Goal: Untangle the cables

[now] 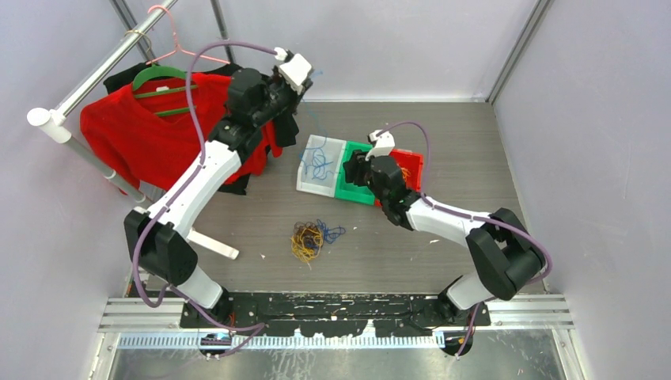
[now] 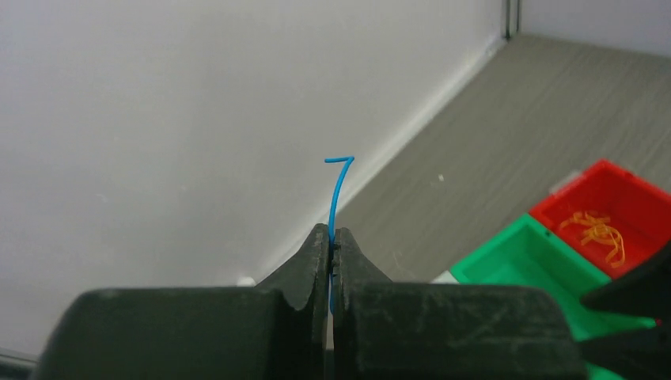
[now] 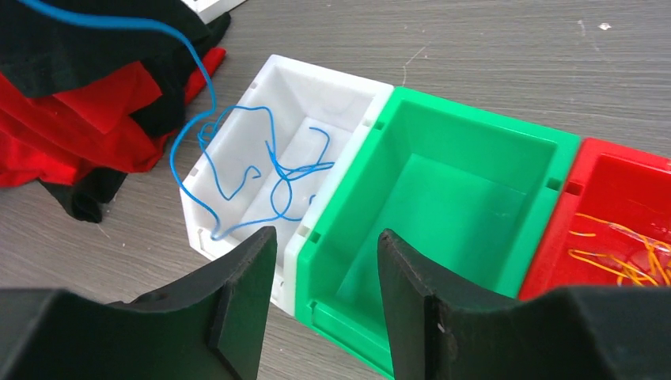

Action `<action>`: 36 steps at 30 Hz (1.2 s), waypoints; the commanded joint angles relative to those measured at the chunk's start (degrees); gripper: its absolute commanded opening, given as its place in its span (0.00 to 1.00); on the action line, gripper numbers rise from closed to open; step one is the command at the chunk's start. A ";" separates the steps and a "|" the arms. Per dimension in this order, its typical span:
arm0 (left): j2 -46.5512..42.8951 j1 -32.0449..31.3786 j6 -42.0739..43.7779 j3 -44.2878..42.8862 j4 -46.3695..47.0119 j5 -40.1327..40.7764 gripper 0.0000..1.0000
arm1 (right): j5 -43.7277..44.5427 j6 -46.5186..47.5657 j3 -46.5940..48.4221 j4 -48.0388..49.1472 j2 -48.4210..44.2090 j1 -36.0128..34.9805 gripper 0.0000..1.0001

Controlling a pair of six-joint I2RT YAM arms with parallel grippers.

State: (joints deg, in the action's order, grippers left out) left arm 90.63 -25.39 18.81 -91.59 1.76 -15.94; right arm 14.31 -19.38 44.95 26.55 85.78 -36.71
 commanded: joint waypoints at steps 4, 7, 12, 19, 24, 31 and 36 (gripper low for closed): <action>-1.19 -1.31 4.31 4.61 2.55 0.87 0.00 | 2.30 -0.82 -2.38 4.90 -4.57 1.36 0.55; 0.47 -1.51 7.45 5.47 2.82 1.17 0.00 | 2.57 -1.17 -3.53 5.51 -5.43 2.19 0.54; 5.08 -1.68 13.61 3.65 0.02 3.60 0.00 | 2.22 -1.53 -4.84 6.22 -6.45 3.47 0.54; 10.85 -1.99 19.15 1.32 -5.08 5.32 0.00 | -0.59 -2.27 -5.49 7.63 -6.83 4.54 0.54; 11.44 -2.83 21.62 2.25 -12.83 3.39 0.00 | -1.19 -2.39 -4.21 6.50 -6.58 4.75 0.52; 12.63 -6.10 32.18 6.67 -17.92 5.39 0.00 | -1.39 -2.57 -4.19 5.31 -7.67 5.51 0.52; 16.64 -6.90 28.92 2.78 -24.91 6.03 0.00 | -0.33 -2.81 -5.41 4.53 -9.43 5.92 0.52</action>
State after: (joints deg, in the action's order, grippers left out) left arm 105.01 -31.99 47.51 -85.25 -17.80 -10.90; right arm 13.26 -21.43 39.05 29.30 80.23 -31.27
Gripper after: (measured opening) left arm 0.010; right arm 0.521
